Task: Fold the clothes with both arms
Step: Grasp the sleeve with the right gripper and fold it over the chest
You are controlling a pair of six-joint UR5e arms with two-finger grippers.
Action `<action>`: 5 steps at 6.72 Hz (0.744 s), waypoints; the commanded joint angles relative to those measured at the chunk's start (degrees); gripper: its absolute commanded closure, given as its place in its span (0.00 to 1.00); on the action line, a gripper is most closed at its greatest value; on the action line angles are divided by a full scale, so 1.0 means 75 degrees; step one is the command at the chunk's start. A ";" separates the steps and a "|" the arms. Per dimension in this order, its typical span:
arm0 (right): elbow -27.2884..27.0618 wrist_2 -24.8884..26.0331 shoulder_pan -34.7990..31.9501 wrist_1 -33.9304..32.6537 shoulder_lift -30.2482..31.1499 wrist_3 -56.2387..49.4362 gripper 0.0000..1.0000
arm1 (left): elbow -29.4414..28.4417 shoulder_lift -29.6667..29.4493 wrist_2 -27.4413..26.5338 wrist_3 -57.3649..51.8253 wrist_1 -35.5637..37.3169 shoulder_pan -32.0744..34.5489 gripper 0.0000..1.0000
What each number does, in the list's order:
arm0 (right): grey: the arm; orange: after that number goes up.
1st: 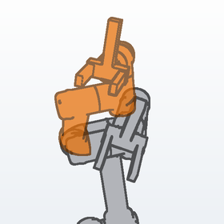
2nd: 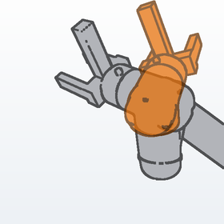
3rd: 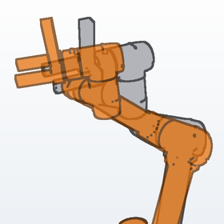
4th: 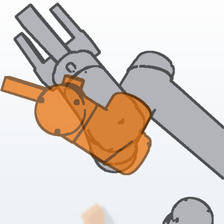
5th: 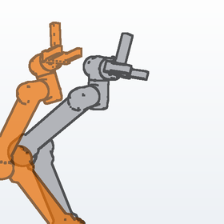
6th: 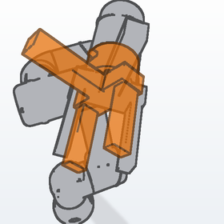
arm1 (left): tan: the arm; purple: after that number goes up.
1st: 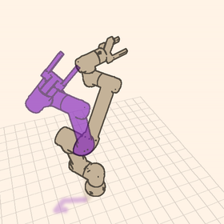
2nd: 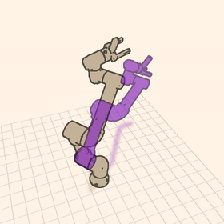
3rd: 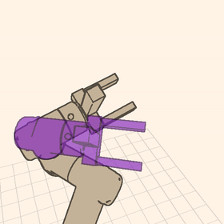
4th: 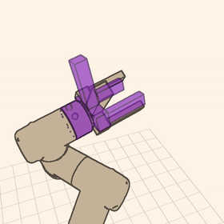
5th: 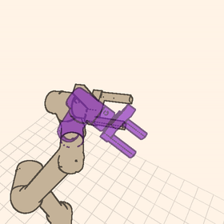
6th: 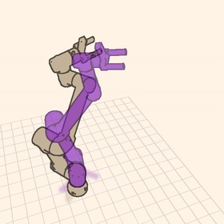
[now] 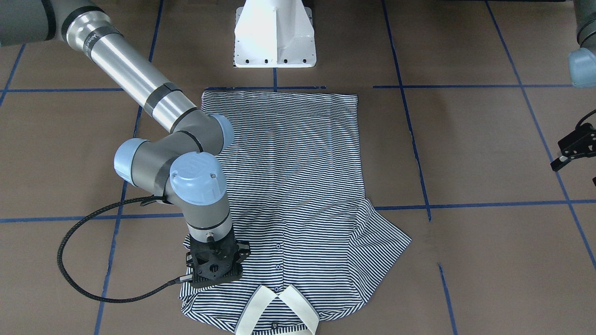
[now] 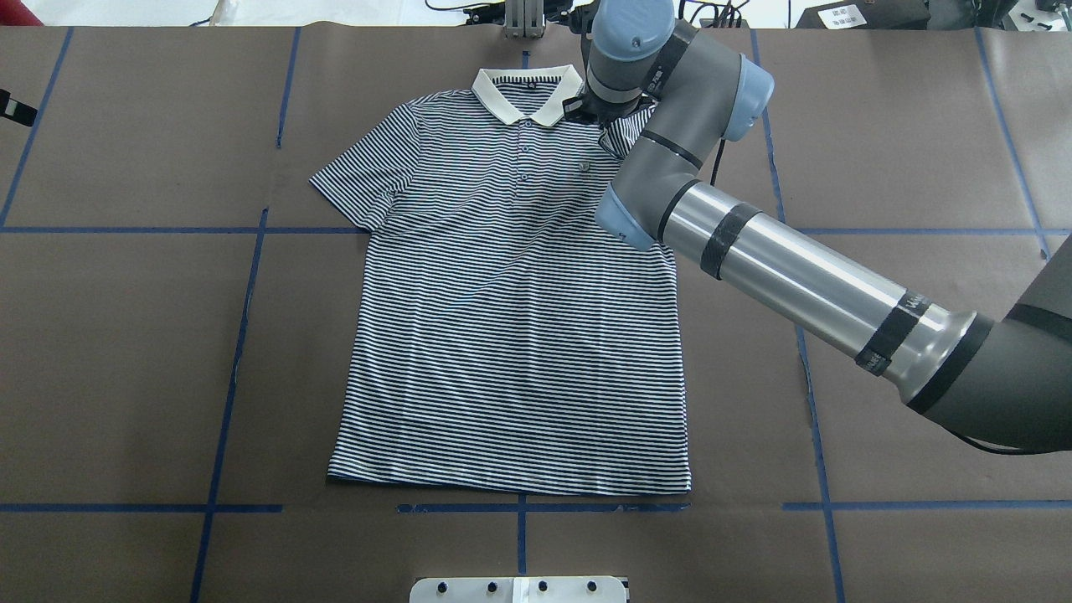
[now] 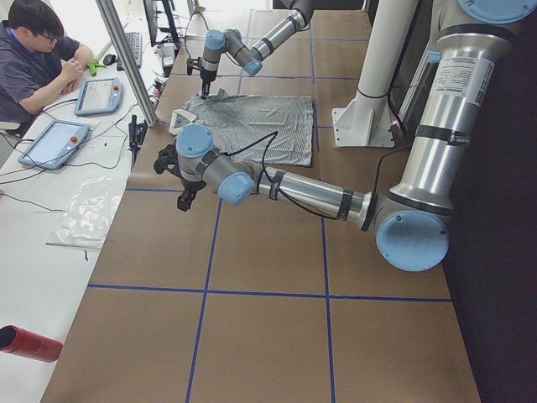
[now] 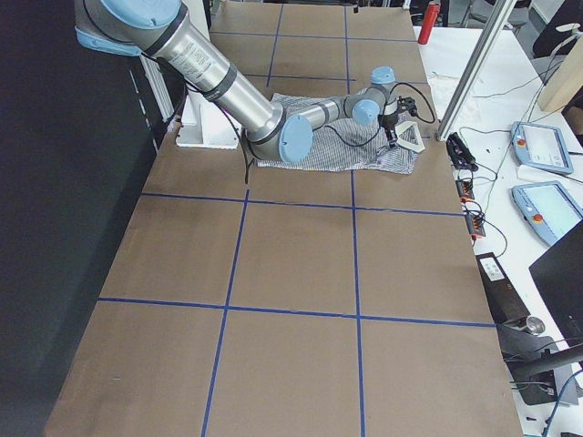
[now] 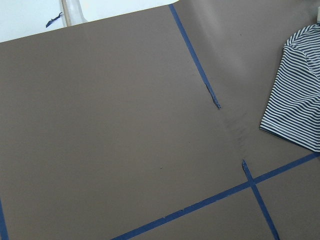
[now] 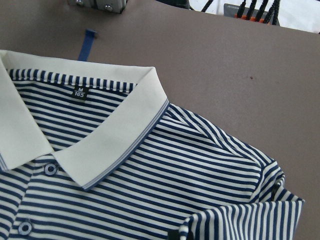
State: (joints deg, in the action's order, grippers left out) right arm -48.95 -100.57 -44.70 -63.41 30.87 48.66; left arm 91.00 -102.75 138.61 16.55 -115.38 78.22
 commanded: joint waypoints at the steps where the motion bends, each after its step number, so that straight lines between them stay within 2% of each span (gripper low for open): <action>1: 0.0244 0.0657 0.0300 0.0028 -0.0096 0.0086 0.25 | 0.0007 -0.0046 -0.0001 0.0032 0.0009 0.0012 0.00; 3: 0.0373 0.0717 0.0464 0.0040 -0.0364 0.0553 0.45 | 0.0007 -0.0046 0.0011 0.0032 0.0009 0.0012 0.00; 4: 0.0502 0.0729 0.0476 0.0052 -0.0470 0.0648 0.51 | 0.0019 -0.0046 0.0011 0.0043 0.0020 0.0012 0.00; 5: 0.0503 0.0729 0.0476 0.0052 -0.0495 0.0649 0.42 | 0.0007 -0.0046 0.0011 0.0044 0.0020 0.0012 0.00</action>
State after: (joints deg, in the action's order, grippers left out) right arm -45.58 -95.19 -41.26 -63.05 27.70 53.08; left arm 91.09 -103.09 138.69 16.85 -115.26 78.31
